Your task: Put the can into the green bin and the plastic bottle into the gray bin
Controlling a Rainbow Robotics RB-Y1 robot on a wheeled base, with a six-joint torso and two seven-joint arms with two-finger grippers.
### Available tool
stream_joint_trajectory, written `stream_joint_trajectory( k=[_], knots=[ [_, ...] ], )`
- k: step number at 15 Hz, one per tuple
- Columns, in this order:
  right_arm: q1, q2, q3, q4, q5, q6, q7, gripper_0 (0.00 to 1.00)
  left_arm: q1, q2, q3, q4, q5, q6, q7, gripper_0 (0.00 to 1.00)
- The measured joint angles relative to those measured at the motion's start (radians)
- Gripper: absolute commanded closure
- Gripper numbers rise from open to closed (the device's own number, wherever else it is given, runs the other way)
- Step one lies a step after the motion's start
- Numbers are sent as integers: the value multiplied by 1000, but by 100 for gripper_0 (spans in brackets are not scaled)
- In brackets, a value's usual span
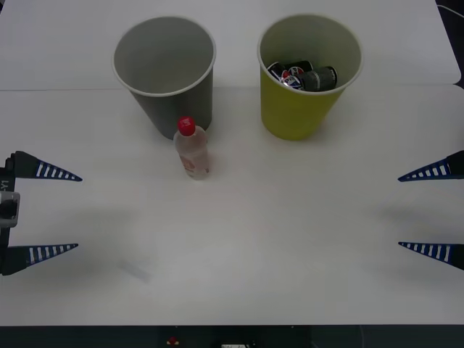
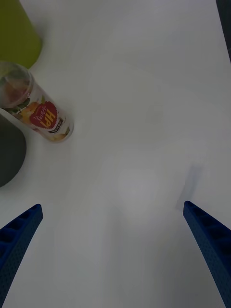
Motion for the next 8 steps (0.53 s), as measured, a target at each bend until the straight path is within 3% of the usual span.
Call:
stream_joint_trajectory(
  k=[8],
  knots=[
    [0,0,0,0,0,0,0,0,13,-10,7,-7,7,12,-6,0]
  ],
)
